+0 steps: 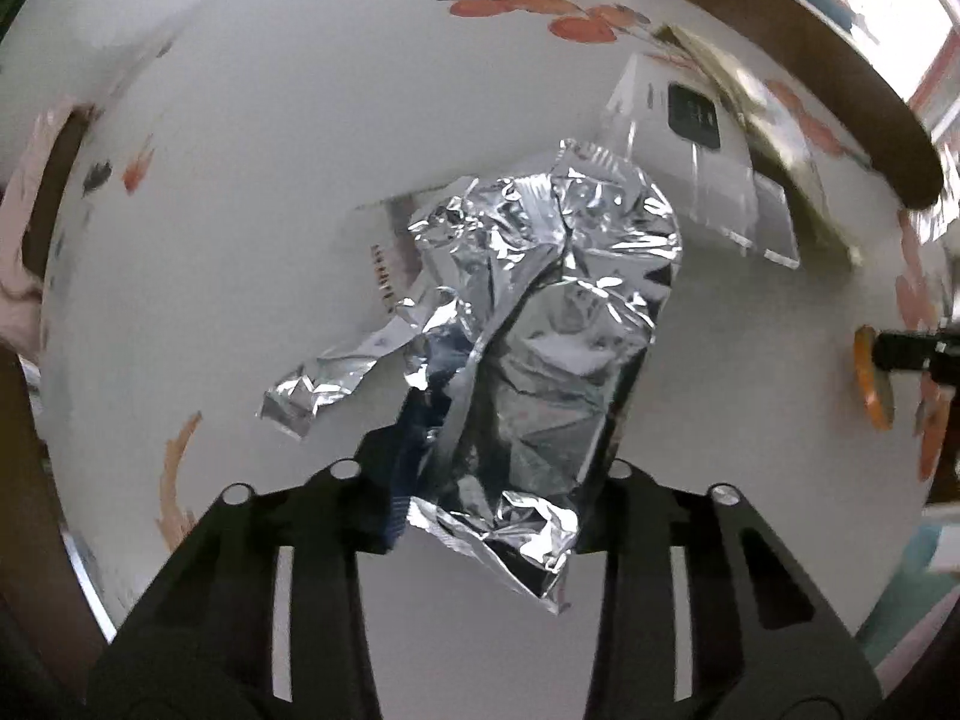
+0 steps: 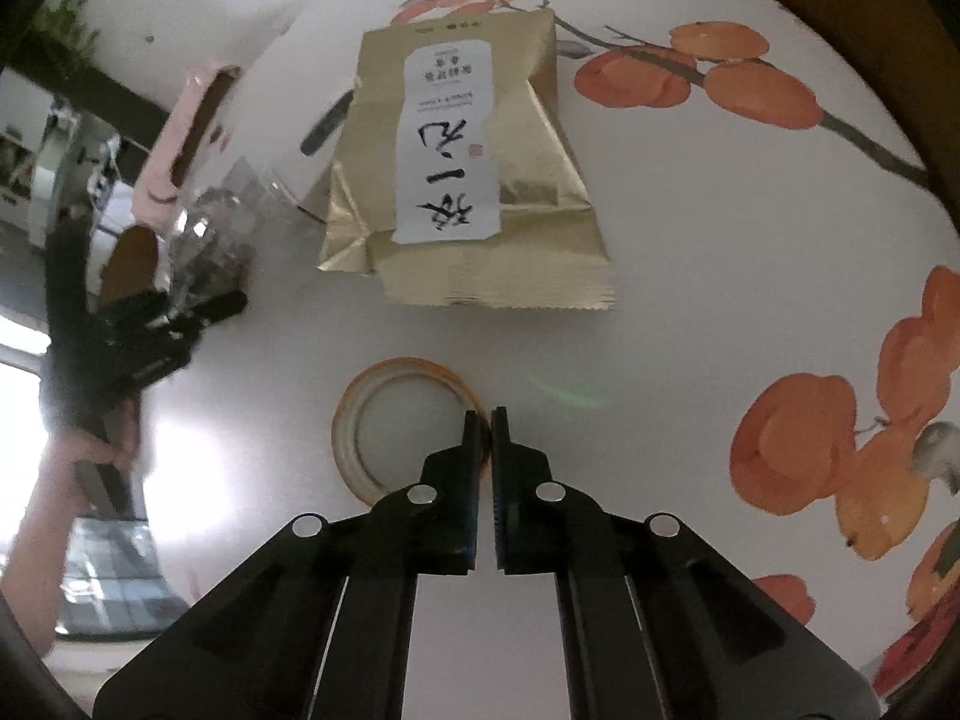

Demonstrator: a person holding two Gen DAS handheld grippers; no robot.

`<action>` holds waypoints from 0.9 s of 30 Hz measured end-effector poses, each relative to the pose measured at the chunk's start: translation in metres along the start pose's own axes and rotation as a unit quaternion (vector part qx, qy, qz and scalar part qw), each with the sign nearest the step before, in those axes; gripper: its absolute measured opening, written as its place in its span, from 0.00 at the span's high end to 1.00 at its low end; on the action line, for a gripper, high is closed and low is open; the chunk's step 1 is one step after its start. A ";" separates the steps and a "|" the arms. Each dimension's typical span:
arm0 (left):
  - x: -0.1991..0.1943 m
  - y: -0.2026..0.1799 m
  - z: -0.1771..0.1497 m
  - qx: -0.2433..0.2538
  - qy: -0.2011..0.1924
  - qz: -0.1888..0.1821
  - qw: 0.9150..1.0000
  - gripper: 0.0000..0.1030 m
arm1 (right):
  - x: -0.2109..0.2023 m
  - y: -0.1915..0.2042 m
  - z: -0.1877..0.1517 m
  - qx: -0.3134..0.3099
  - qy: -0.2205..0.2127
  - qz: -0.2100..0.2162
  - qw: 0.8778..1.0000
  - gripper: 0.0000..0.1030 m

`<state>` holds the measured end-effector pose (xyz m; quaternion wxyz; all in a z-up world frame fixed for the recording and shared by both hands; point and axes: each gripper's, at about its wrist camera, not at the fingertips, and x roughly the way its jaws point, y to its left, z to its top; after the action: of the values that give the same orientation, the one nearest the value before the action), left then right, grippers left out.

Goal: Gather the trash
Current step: 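Grasp the silver foil wrapper with left tool while right tool grasps the tape roll, then carry foil and tape roll over the bin and open both tools to drop them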

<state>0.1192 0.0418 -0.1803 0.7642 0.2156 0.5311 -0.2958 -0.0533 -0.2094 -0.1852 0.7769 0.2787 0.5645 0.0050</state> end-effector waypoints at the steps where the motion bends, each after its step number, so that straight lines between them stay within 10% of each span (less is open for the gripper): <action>1: -0.006 0.001 0.000 -0.012 -0.003 -0.010 1.000 0.84 | -0.003 0.002 0.000 0.000 -0.002 0.008 1.000 0.96; 17: -0.099 -0.035 -0.009 -0.072 -0.068 -0.027 0.995 0.95 | -0.078 0.006 -0.001 -0.034 -0.063 0.094 0.993 0.96; 27: -0.122 -0.186 0.017 0.020 -0.086 -0.093 0.992 0.95 | -0.160 -0.087 -0.048 0.023 -0.132 0.097 0.986 0.96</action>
<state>-0.0277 -0.0780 -0.0625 0.7719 0.1541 0.4751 -0.3934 -0.1798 -0.3137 -0.0937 0.8338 0.3477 0.4277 0.0305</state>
